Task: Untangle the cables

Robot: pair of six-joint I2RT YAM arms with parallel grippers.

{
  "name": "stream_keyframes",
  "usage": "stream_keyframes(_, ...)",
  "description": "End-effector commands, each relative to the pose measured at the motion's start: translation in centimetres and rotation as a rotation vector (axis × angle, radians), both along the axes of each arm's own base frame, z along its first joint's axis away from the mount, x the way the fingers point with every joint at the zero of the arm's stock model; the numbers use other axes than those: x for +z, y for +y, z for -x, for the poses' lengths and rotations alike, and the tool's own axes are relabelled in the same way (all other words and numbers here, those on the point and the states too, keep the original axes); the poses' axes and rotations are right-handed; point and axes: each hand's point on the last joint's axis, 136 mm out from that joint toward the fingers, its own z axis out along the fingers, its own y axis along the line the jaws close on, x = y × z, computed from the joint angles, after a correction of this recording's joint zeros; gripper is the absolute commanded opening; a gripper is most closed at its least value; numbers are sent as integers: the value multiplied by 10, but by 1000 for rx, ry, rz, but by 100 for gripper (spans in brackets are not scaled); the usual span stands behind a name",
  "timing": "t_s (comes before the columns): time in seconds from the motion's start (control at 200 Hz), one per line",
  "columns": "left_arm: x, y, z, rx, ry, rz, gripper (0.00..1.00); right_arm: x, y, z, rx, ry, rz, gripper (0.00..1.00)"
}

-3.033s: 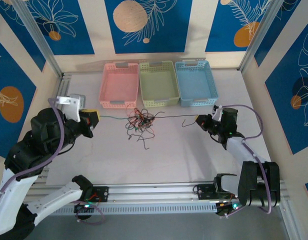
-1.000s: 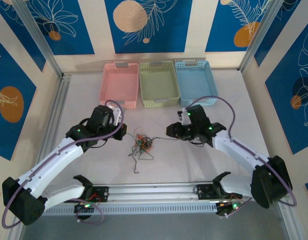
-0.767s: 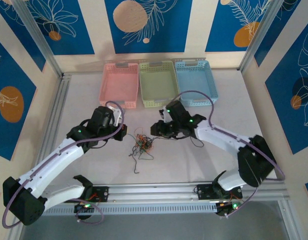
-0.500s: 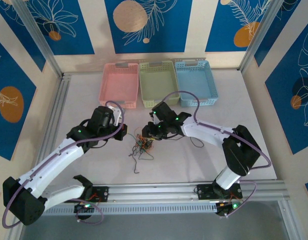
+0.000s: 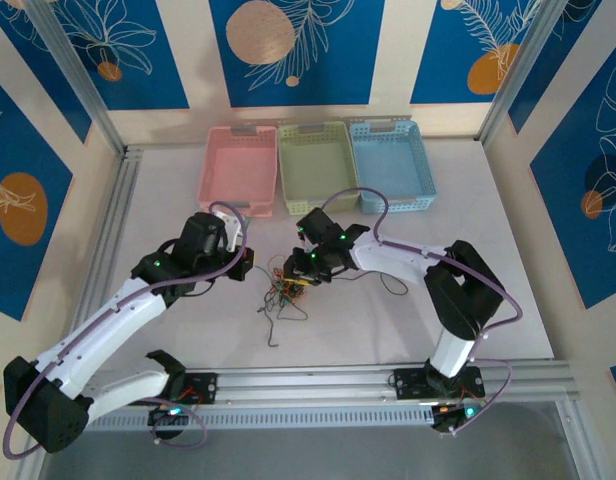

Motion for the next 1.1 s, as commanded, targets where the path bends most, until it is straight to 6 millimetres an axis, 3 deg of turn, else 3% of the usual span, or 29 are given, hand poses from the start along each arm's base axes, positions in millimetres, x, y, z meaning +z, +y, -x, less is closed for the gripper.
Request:
stream_keyframes(0.0,-2,5,2,7,-2,-10,0,9,9,-5,-5,0,-24,31)
stream_keyframes(0.07,-1,5,1,9,-5,-10,0,6,10,-3,-3,11,-25,27)
stream_keyframes(0.26,3,8,3,10,-9,-17,0,11,6,-5,-11,-34,-34,0)
stream_keyframes(0.405,19,19,8,21,-46,-51,0,29,-5,-12,-10,-103,-66,0)
stream_keyframes(0.51,30,34,16,24,-62,-110,0,41,-30,-23,-43,-151,-95,0)
stream_keyframes(0.63,49,67,31,96,-117,-183,0,44,-75,-32,-85,-220,-28,0)
stream_keyframes(0.775,86,99,57,174,-221,-155,0,26,-163,-49,-297,-203,-2,0)
stream_keyframes(0.84,92,108,66,192,-233,-152,0,16,-198,-55,-393,-178,-12,0)
stream_keyframes(1.095,104,134,79,265,-284,-180,0,6,-301,-65,-713,-157,17,0)
